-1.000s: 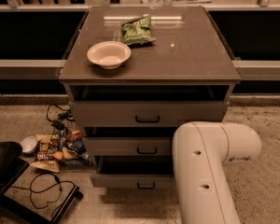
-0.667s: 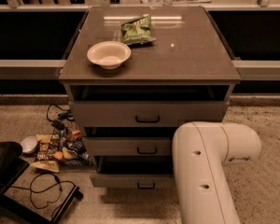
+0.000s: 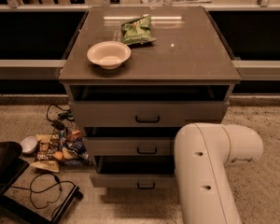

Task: Open bottom drawer

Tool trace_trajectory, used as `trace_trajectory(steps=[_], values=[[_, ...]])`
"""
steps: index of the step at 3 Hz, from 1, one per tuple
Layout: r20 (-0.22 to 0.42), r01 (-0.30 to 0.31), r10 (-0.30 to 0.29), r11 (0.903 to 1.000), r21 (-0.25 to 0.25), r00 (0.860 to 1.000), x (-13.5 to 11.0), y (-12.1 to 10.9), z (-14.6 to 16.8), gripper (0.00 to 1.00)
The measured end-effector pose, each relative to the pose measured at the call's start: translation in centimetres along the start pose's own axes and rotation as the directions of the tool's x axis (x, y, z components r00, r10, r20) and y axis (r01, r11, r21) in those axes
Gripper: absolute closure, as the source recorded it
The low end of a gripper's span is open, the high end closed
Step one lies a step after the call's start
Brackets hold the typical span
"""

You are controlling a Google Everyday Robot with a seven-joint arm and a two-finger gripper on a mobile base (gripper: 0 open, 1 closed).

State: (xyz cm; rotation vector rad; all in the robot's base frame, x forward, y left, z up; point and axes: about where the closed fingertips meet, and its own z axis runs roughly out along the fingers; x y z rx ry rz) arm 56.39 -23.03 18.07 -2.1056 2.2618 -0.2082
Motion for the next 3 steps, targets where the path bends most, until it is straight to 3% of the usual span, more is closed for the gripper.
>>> trace_trajectory(steps=[2, 3], values=[[-0.074, -0.053, 0.045, 0.9916, -0.118, 0.996, 1.9, 6.7, -2.7, 0.42], [-0.1, -0.069, 0.054, 0.9868, -0.146, 0.993, 2.3, 8.4, -4.2, 0.66]])
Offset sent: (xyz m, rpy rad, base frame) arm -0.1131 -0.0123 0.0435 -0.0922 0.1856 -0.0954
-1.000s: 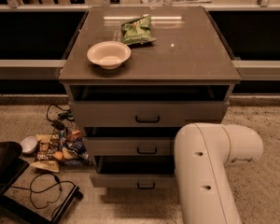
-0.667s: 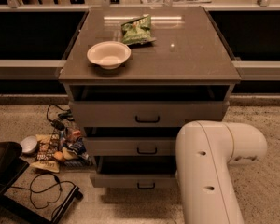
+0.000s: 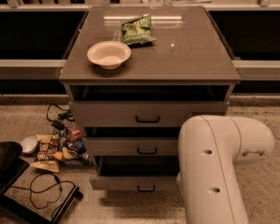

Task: Open bottom drawer

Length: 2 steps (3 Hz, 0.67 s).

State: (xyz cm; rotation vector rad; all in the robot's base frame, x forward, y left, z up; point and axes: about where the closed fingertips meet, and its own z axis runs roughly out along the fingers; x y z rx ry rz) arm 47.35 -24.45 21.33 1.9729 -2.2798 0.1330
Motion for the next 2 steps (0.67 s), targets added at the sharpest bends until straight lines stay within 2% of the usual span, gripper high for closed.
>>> trace_trajectory(steps=[1, 2], values=[[-0.01, -0.004, 0.004, 1.0, -0.006, 1.0, 0.61, 1.26, -1.28, 0.75], [-0.005, -0.001, 0.001, 1.0, -0.003, 1.0, 0.53, 1.17, -1.11, 0.52]])
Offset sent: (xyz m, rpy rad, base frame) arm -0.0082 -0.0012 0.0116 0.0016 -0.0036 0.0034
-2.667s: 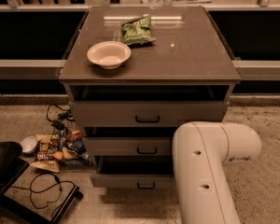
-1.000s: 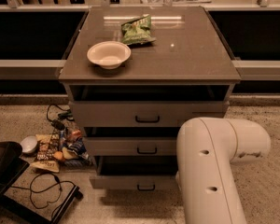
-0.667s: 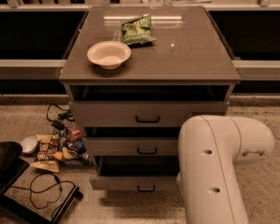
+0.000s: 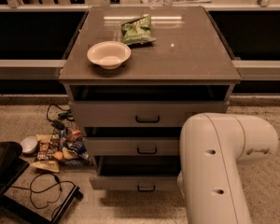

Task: Open bottom drawer

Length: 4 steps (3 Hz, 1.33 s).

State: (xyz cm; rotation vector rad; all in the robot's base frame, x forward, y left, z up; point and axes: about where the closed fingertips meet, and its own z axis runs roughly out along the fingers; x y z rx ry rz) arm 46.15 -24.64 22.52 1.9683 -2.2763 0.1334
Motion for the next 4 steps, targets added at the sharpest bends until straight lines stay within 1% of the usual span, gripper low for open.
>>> trace_trajectory(steps=[1, 2, 3, 4], values=[[0.083, 0.019, -0.026, 0.9967, 0.079, 0.996, -1.2, -1.8, -0.3, 0.29], [0.18, 0.087, -0.126, 0.974, 0.209, 0.976, -2.3, -4.6, -0.3, 0.01], [0.225, 0.102, -0.161, 0.9616, 0.255, 0.961, -2.8, -5.4, 0.1, 0.0], [0.225, 0.103, -0.163, 0.9609, 0.257, 0.96, -2.8, -5.4, 0.1, 0.0]])
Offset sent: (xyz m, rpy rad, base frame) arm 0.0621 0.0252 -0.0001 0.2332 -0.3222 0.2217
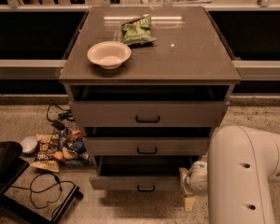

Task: Open bottom drawer

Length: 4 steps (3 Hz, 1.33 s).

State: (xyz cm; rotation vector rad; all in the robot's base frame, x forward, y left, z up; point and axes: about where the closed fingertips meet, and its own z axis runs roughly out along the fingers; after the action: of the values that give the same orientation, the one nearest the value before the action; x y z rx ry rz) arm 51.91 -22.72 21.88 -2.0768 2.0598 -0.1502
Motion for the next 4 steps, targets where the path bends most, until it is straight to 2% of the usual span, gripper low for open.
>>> trace_trajectory(steps=[1, 2, 3, 4], values=[[-0.037, -0.021, 0.021, 0.9998, -0.006, 0.999, 0.4, -0.4, 0.5, 0.0], [-0.047, -0.054, 0.053, 0.9983, -0.019, 0.997, 0.7, -1.1, 2.3, 0.0], [-0.041, -0.109, 0.107, 0.993, -0.047, 0.993, 0.9, -0.8, 3.9, 0.0], [-0.039, -0.148, 0.146, 0.9872, -0.059, 0.989, 0.9, -0.5, 4.2, 0.0]])
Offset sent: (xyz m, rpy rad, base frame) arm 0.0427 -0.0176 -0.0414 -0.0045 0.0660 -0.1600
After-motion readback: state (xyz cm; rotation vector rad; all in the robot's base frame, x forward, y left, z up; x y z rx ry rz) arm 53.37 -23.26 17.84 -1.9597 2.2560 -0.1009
